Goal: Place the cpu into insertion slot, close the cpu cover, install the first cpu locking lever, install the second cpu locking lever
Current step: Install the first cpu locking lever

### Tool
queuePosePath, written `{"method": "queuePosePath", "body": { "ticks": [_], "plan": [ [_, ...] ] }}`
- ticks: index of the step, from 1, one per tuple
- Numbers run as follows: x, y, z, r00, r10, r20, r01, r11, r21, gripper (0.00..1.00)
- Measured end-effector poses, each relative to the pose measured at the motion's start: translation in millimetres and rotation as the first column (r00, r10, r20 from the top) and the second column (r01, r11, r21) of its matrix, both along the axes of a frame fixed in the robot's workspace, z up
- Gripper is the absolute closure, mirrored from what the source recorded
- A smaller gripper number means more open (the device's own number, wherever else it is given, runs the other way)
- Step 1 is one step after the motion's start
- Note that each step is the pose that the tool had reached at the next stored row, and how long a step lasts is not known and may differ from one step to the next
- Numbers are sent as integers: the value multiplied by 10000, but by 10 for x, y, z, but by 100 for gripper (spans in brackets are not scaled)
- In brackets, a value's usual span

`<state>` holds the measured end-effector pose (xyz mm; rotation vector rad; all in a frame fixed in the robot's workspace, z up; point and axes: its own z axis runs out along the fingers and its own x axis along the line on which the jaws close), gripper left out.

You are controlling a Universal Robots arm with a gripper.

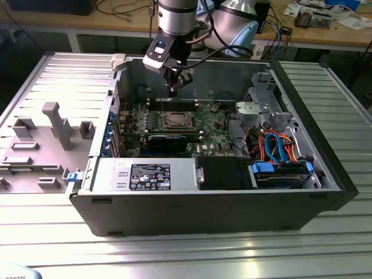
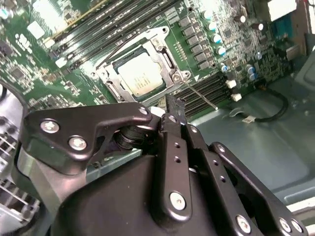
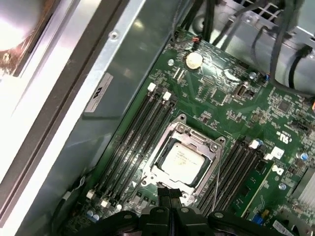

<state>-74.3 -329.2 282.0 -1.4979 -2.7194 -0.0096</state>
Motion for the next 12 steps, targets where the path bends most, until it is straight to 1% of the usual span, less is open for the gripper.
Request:
{"method": "queuePosePath", "body": {
  "ticks": [2, 3, 4, 5, 7, 9, 10, 11, 12],
  "plan": [
    [0, 0, -3, 9994, 339, 0, -339, 9994, 0, 89],
    [0, 0, -7, 9976, 692, 0, -692, 9976, 0, 89],
    [0, 0, -11, 9948, 1023, 0, -1023, 9948, 0, 89],
    [0, 0, -13, 9919, 1268, 1, -1268, 9919, -1, 89],
    [0, -1, -17, 9872, 1597, 5, -1597, 9872, -2, 89],
    [0, 0, -20, 9850, 1726, 8, -1726, 9850, -2, 89],
    [0, 0, -20, 9833, 1818, 8, -1818, 9833, -2, 89],
    [0, 0, -22, 9787, 2055, 9, -2055, 9787, -1, 89],
    [0, 0, -23, 9752, 2215, 9, -2215, 9752, -2, 89]
  ]
}}
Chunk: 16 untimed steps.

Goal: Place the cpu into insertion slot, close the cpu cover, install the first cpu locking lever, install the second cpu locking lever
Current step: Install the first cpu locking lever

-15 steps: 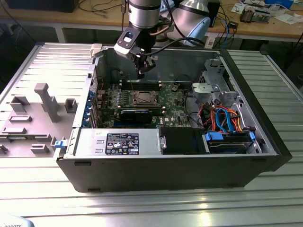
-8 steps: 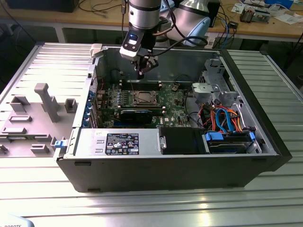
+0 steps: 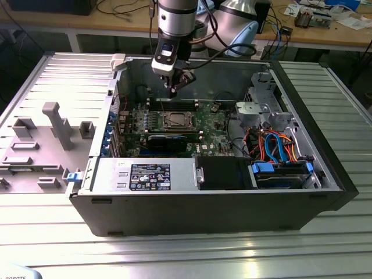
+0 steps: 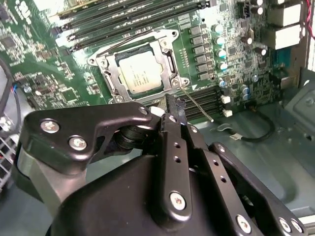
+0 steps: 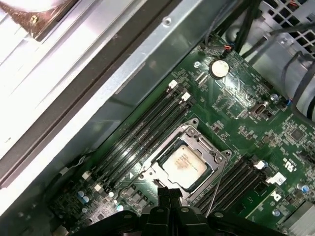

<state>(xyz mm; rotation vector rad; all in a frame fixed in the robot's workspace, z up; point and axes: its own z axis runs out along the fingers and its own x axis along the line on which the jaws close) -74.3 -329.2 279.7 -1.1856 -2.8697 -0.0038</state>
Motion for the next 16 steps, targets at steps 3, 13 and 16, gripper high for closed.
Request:
{"method": "queuePosePath", "body": {
  "ticks": [3, 13, 16],
  "plan": [
    [0, -1, -4, 9974, 719, 0, -719, 9974, -1, 89],
    [-2, -1, -7, 9916, 1290, 0, -1290, 9916, 0, 89],
    [-2, -1, -7, 9916, 1291, 0, -1291, 9916, -1, 89]
  ]
}}
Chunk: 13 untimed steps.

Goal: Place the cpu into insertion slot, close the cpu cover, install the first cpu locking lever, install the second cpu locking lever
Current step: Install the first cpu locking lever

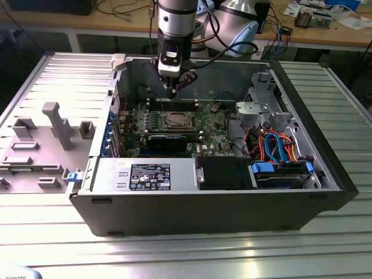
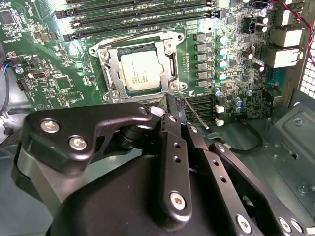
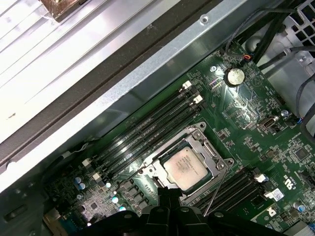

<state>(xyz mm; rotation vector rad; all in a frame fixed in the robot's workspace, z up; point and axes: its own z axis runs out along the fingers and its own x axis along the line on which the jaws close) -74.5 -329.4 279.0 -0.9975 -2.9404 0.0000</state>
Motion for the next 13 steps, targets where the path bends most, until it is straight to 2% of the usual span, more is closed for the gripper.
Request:
{"method": "queuePosePath", "body": {
  "ticks": [6, 9, 12, 13],
  "plan": [
    [0, 0, 0, 10000, 6, 0, -6, 10000, 0, 89],
    [0, -1, 0, 9993, 383, -1, -383, 9993, -1, 89],
    [0, 0, -1, 9942, 1072, 0, -1072, 9942, 0, 89],
    [0, 0, -2, 9902, 1395, 0, -1395, 9902, 1, 89]
  ]
}}
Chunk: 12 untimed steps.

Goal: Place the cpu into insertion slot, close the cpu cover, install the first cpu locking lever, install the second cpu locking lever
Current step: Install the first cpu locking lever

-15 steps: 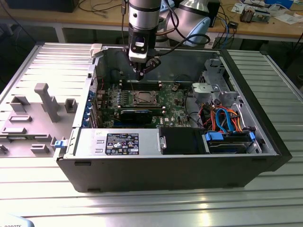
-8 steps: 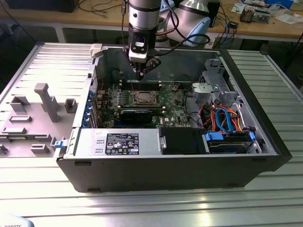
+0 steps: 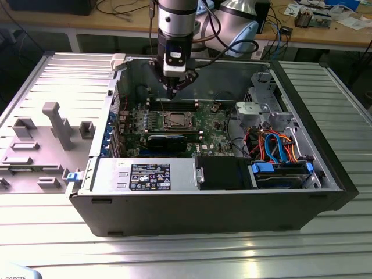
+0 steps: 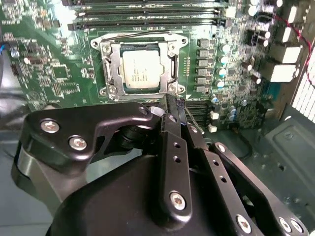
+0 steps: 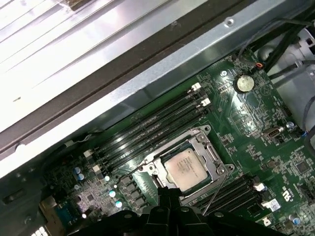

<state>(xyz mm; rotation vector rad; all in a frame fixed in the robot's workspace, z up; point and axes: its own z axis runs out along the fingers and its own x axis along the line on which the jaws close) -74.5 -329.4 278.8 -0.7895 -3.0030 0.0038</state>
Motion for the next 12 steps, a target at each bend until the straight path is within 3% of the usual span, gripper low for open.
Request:
{"method": "queuePosePath", "body": {
  "ticks": [1, 2, 6, 8, 10, 12],
  "plan": [
    [0, 0, 0, 9997, 246, 10, -246, 9997, -2, 89],
    [0, 0, -2, 9996, 285, 39, -285, 9996, -2, 89],
    [1, 0, -7, 9993, 367, 51, -367, 9993, -3, 89],
    [1, 0, -11, 9992, 388, 82, -388, 9992, -4, 89],
    [1, 0, -17, 9991, 399, 145, -399, 9992, -7, 89],
    [1, 0, -33, 9982, 513, 311, -513, 9987, -15, 89]
  ]
}}
